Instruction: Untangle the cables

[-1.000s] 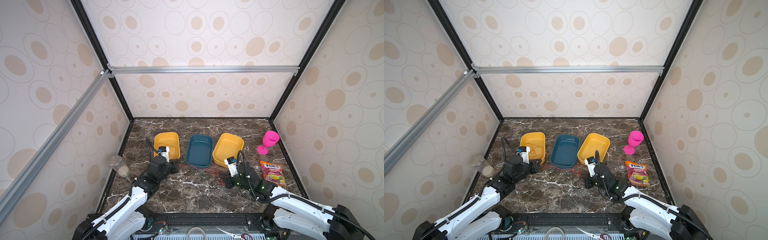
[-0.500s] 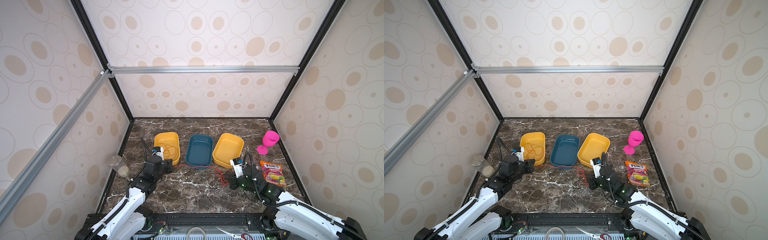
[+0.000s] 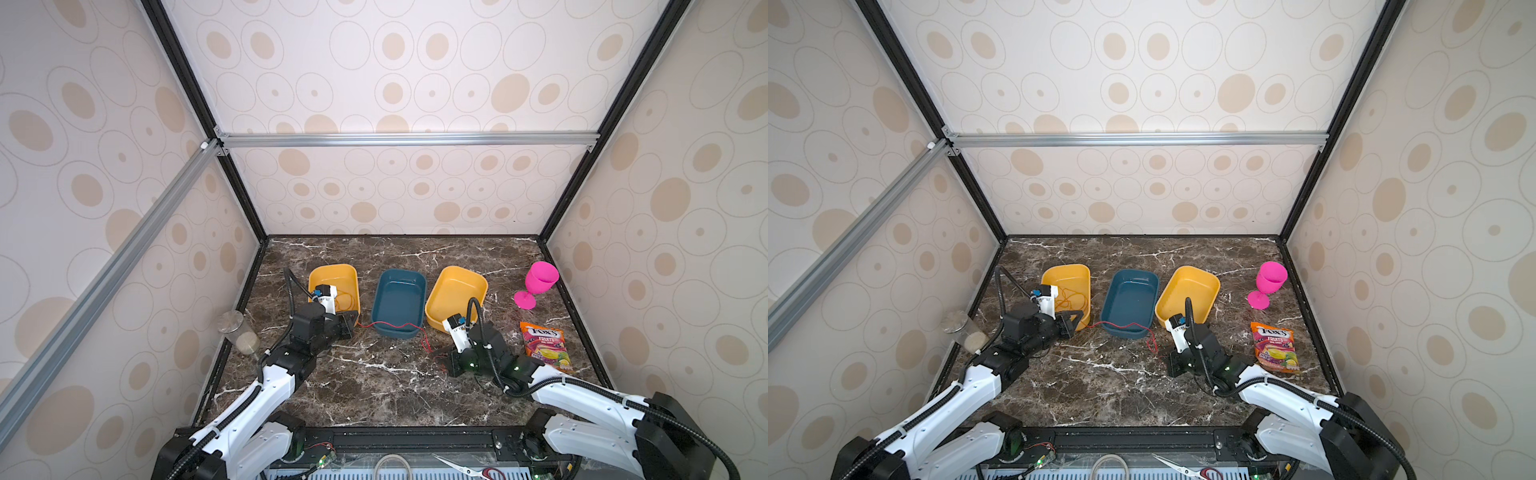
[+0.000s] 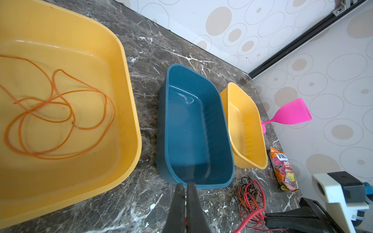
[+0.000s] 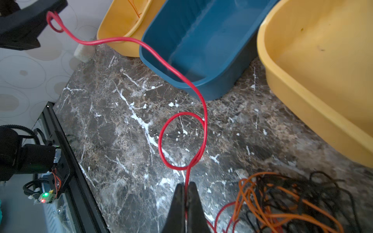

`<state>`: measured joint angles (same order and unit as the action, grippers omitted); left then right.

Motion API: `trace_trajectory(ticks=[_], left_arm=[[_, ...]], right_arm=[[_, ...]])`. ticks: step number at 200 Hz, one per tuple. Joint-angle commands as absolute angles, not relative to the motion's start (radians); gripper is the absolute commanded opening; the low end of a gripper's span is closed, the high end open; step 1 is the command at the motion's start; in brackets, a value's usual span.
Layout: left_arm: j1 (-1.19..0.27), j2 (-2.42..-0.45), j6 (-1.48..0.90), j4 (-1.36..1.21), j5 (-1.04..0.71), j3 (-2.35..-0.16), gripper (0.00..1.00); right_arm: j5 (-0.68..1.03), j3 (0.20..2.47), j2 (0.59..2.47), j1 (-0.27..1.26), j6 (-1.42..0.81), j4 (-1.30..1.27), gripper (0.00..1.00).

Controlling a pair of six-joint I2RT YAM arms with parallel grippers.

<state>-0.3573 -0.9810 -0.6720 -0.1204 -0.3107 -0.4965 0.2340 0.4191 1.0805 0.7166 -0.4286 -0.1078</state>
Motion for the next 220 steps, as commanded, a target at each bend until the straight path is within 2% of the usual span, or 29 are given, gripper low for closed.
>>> trace_trajectory(ticks=[1, 87, 109, 155, 168, 181, 220], left_arm=[[-0.378, -1.026, -0.699, -0.225, -0.363, -0.574, 0.0], [-0.456, -1.245, -0.686, -0.333, -0.359, -0.722, 0.0], [-0.456, -1.298, -0.679, -0.342, -0.363, -0.758, 0.0], [-0.457, -1.345, -0.654, -0.33, -0.349, -0.85, 0.0], [-0.457, -1.35, -0.643, -0.319, -0.345, -0.873, 0.0], [-0.455, -1.351, -0.633, -0.305, -0.337, -0.89, 0.0], [-0.455, -1.362, -0.623, -0.291, -0.342, -0.92, 0.0]], right_arm=[[0.26, 0.449, 1.103, 0.716, -0.419, -0.159, 0.0], [0.289, 0.474, 1.169, 0.746, -0.409, -0.202, 0.0], [0.232, 0.487, 1.177, 0.746, -0.414, -0.171, 0.05], [0.241, 0.523, 1.143, 0.746, -0.393, -0.138, 0.15], [0.227, 0.532, 1.124, 0.746, -0.383, -0.117, 0.2], [0.21, 0.54, 1.11, 0.745, -0.375, -0.097, 0.31], [0.174, 0.542, 1.082, 0.745, -0.365, -0.071, 0.32]])
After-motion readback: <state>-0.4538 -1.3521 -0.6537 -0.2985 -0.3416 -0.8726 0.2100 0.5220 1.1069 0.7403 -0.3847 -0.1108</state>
